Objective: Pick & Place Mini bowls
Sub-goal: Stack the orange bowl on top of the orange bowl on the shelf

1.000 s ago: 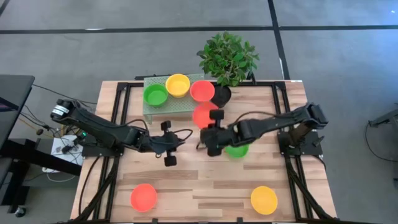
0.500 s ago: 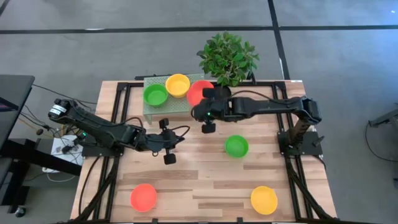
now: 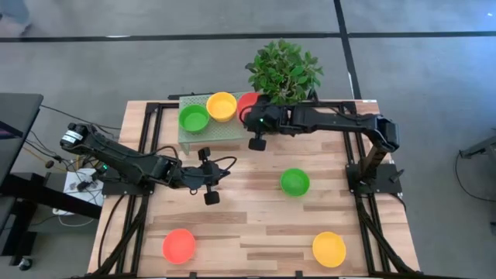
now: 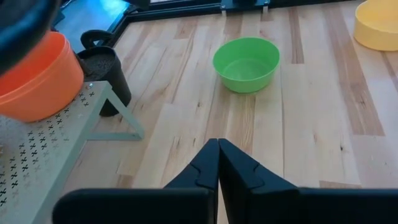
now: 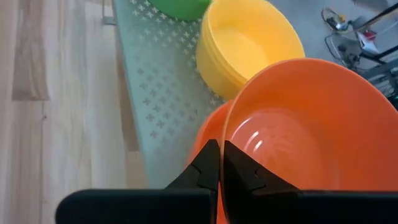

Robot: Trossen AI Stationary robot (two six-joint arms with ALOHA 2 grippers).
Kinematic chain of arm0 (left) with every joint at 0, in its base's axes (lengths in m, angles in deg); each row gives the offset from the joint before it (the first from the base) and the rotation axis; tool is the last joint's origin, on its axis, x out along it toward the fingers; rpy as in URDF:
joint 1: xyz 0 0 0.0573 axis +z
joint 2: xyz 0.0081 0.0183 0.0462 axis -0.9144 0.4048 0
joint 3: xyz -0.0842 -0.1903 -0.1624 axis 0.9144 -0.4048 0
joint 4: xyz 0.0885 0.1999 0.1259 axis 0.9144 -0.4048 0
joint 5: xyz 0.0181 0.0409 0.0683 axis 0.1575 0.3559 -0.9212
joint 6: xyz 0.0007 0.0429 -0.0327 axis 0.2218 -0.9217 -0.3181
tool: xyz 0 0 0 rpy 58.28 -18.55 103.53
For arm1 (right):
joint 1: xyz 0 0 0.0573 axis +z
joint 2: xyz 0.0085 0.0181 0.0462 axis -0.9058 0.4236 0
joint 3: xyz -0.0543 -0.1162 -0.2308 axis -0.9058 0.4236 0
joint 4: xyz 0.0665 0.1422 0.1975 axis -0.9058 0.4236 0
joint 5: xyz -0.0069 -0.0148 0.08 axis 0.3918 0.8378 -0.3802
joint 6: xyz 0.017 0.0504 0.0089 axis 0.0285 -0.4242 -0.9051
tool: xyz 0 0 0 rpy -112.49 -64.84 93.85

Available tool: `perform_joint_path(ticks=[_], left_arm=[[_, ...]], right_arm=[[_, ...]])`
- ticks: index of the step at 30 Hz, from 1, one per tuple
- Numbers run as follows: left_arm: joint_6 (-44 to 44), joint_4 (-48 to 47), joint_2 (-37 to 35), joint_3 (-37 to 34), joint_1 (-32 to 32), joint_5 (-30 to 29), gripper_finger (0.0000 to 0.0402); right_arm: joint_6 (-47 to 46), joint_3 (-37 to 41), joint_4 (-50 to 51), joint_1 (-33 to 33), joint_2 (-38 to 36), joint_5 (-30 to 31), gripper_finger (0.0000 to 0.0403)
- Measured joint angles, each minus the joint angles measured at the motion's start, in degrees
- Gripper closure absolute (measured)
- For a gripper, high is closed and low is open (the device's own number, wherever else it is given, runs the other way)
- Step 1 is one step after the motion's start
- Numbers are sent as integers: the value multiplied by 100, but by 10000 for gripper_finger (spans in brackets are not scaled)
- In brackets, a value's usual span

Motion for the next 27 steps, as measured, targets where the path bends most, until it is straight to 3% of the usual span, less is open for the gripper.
perform_joint_path(ticks=[4, 10, 27], left_arm=[[2, 1, 0, 0, 0, 0, 393], [2, 1, 2, 0, 0, 0, 391], [4, 1, 4, 0, 2, 2, 395]], right_arm=[[-13, 2, 14, -167, 0, -55, 401], [-244, 0, 24, -409, 0, -873, 401], [-266, 0, 73, -508, 0, -1338, 383]])
